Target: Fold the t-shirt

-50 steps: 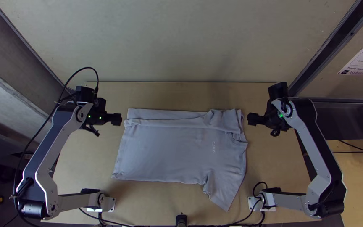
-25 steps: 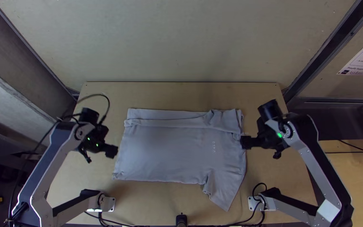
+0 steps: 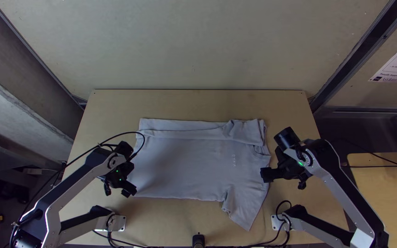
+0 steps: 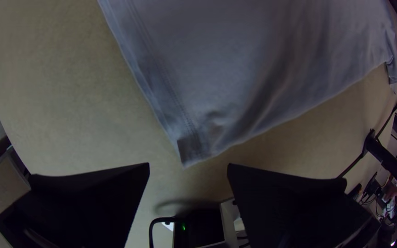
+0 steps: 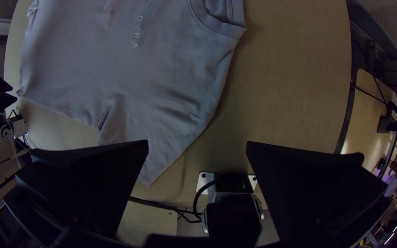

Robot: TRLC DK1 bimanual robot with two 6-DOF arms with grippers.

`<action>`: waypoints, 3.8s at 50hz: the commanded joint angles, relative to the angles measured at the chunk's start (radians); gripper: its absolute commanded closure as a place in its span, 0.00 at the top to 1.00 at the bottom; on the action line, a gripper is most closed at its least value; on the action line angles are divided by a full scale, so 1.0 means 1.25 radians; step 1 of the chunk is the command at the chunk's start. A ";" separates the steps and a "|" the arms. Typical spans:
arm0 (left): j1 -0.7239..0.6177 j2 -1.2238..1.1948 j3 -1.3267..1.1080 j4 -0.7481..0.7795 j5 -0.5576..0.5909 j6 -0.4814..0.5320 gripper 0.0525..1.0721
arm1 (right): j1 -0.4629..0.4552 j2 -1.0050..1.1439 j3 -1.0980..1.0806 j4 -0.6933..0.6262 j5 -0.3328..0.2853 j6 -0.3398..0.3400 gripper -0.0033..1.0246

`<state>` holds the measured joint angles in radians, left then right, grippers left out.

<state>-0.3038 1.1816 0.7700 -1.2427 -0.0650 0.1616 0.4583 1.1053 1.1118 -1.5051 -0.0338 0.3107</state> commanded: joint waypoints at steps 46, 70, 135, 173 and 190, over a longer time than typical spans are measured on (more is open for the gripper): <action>-0.053 0.184 0.025 0.076 0.010 -0.094 0.03 | 0.062 0.062 -0.265 0.037 -0.101 0.046 0.96; -0.053 0.155 0.034 0.079 0.016 -0.101 0.03 | 0.106 0.208 -0.326 0.144 -0.171 0.055 0.90; -0.017 0.147 0.065 0.082 0.024 -0.094 0.03 | 0.193 0.280 -0.246 0.280 -0.145 0.090 0.03; 0.122 0.138 0.263 0.075 0.032 -0.021 0.03 | -0.124 0.232 -0.043 0.151 -0.045 -0.049 0.03; 0.156 0.222 0.384 0.100 0.032 -0.008 0.03 | -0.206 0.363 0.108 0.151 -0.028 -0.098 0.03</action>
<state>-0.1276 1.4197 1.1999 -1.1290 -0.0189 0.1318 0.2260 1.5002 1.1950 -1.2991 -0.0929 0.2146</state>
